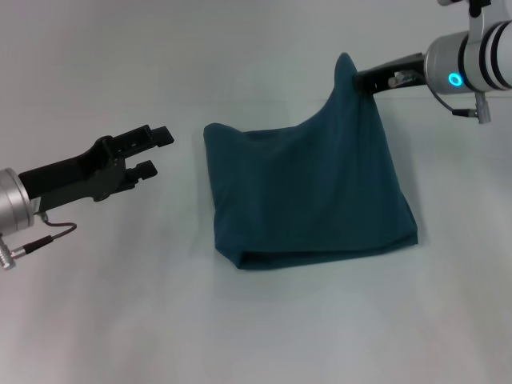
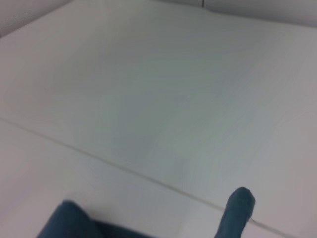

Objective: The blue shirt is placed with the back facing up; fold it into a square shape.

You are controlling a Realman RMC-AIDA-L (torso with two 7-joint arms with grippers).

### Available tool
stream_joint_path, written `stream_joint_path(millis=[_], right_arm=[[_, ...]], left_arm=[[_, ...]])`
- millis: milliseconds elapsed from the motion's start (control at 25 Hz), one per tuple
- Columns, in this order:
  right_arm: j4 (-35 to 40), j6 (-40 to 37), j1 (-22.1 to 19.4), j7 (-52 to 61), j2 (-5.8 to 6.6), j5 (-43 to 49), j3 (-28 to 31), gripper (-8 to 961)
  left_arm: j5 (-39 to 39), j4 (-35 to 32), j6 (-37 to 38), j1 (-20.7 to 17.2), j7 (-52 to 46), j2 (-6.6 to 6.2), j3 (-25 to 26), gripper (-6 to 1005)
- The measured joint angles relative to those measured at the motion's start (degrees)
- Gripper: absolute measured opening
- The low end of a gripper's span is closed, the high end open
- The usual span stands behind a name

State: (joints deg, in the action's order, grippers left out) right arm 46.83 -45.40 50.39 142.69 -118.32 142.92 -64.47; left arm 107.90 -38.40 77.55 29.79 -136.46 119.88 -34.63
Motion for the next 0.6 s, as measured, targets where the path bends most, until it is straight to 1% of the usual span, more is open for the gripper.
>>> stream_joint_path(millis=[200, 280, 320, 600], right_arm=[[2.22, 1.27, 0.02, -0.02, -0.77, 1.47, 0.00, 52], [1.72, 1.81, 0.13, 0.04, -1.01, 3.19, -0.01, 57], [-0.04, 2.31, 0.48, 0.05, -1.10, 4.68, -0.03, 60], [-3.82, 4.07, 0.59, -0.10, -1.12, 5.10, -0.44, 77]], left_arm=[[-0.51, 0.00, -0.16, 0.07, 0.05, 0.00, 0.00, 852], [-1.35, 0.00, -0.24, -0.10, 0.46, -0.01, 0.00, 852], [-1.42, 0.00, -0.28, -0.14, 0.52, 0.00, 0.00, 852], [-1.72, 0.09, -1.09, -0.31, 0.68, 0.08, 0.55, 852]])
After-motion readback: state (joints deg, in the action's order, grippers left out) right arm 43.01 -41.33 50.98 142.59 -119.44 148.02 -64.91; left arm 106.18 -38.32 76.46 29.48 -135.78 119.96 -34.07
